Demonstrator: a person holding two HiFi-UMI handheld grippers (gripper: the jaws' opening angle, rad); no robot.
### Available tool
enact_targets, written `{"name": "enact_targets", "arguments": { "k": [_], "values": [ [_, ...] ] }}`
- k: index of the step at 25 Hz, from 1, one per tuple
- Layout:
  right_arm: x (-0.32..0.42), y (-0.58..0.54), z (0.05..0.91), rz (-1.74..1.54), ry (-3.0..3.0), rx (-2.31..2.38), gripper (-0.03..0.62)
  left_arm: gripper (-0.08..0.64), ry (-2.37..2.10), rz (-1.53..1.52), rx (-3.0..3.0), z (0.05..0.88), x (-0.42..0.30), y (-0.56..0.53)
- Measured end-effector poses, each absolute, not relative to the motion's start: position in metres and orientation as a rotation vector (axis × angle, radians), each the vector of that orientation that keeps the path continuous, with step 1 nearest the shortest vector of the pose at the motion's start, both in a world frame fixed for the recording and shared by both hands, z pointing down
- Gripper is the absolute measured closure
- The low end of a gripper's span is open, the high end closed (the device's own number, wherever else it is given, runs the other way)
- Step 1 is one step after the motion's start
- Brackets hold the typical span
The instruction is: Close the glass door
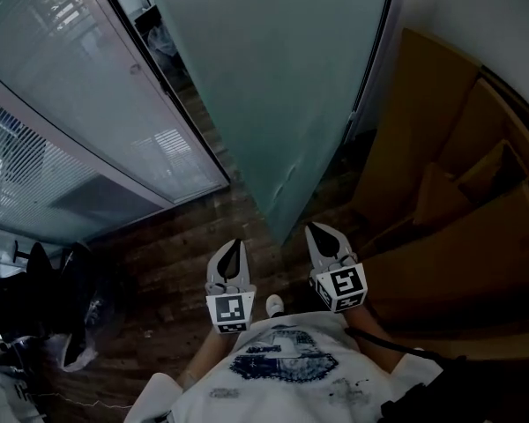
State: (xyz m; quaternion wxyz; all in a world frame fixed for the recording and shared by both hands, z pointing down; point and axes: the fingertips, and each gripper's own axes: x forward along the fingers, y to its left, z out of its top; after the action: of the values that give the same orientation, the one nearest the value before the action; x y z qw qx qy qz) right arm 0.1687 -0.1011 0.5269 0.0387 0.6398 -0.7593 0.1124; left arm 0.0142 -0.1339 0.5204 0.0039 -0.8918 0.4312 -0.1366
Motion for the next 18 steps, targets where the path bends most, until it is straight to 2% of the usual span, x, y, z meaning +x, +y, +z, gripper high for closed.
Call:
{"name": "enact_targets", "arguments": {
  "k": [18],
  "values": [
    [0.178, -0.162, 0.548, 0.358, -2.533, 1.566, 0.575, 0.558, 1.772, -0.48, -2.566, 0.521, 0.018, -0.148]
  ]
}}
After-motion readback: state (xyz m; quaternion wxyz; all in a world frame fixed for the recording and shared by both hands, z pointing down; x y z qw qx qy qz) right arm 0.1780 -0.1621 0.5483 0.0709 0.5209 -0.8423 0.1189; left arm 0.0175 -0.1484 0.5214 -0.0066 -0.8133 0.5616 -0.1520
